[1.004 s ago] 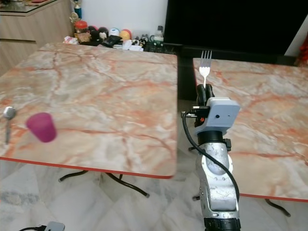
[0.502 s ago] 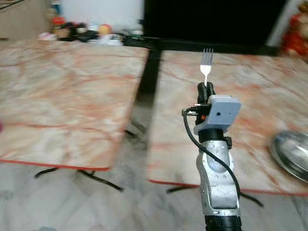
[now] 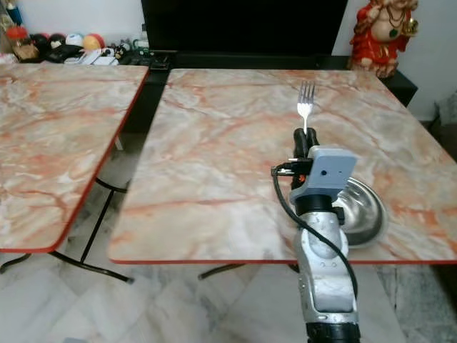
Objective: Setting the table
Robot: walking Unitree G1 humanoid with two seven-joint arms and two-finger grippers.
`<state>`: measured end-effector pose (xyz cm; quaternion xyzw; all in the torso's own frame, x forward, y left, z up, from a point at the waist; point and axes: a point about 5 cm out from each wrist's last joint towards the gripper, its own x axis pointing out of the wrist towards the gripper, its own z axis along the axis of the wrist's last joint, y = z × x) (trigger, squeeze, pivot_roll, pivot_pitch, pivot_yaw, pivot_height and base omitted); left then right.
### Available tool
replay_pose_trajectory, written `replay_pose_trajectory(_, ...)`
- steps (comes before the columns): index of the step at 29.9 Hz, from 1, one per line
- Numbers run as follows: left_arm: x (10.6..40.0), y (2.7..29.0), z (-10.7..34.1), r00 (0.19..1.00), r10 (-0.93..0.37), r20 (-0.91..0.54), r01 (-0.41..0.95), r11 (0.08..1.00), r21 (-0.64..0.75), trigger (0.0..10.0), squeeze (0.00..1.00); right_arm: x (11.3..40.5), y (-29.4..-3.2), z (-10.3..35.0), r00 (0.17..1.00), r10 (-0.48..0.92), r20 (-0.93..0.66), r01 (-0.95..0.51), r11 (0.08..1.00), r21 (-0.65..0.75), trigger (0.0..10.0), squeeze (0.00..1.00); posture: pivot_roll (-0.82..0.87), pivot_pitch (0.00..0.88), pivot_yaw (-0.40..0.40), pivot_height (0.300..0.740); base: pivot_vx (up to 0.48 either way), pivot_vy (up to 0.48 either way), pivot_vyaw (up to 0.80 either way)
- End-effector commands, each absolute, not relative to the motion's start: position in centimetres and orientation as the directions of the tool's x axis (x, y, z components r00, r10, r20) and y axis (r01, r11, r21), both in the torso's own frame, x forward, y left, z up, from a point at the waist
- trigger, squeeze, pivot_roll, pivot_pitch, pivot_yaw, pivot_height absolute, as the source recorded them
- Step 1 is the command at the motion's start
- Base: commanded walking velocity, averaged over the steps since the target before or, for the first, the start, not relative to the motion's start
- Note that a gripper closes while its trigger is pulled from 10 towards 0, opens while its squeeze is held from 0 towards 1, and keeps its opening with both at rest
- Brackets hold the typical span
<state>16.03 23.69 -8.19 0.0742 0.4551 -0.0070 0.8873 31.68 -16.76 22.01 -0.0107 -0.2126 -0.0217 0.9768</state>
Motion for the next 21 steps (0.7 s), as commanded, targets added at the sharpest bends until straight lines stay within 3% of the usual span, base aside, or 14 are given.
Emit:
replay_pose_trajectory(1, 15.3, 24.6, -8.3, 0.558, 0.084, -0.825, 0.07, 0.987, 0.148, 10.0, 0.0, 31.6, -16.2, 22.5, 0.898, -0.022, 0.439, 0.03, 0.999, -0.012, 10.0, 0.0, -0.06, 0.114, -0.006, 0.74, 0.0, -0.48, 0.0)
replay_pose_trajectory(6, 15.2, 24.7, -8.3, 0.558, 0.086, -0.825, 0.072, 0.986, 0.151, 10.0, 0.0, 31.6, -16.3, 22.6, 0.898, -0.023, 0.44, 0.033, 0.999, -0.015, 10.0, 0.0, -0.06, 0.111, -0.006, 0.74, 0.0, -0.48, 0.0)
replay_pose_trajectory(21, 16.6, 24.0, -7.9, 0.584, 0.076, -0.808, 0.061, 0.989, 0.137, 10.0, 0.0, 31.6, -17.3, 21.9, 0.909, -0.055, 0.413, 0.07, 0.997, -0.021, 10.0, 0.0, -0.06, 0.128, -0.009, 0.74, 0.0, 0.0, 0.0)
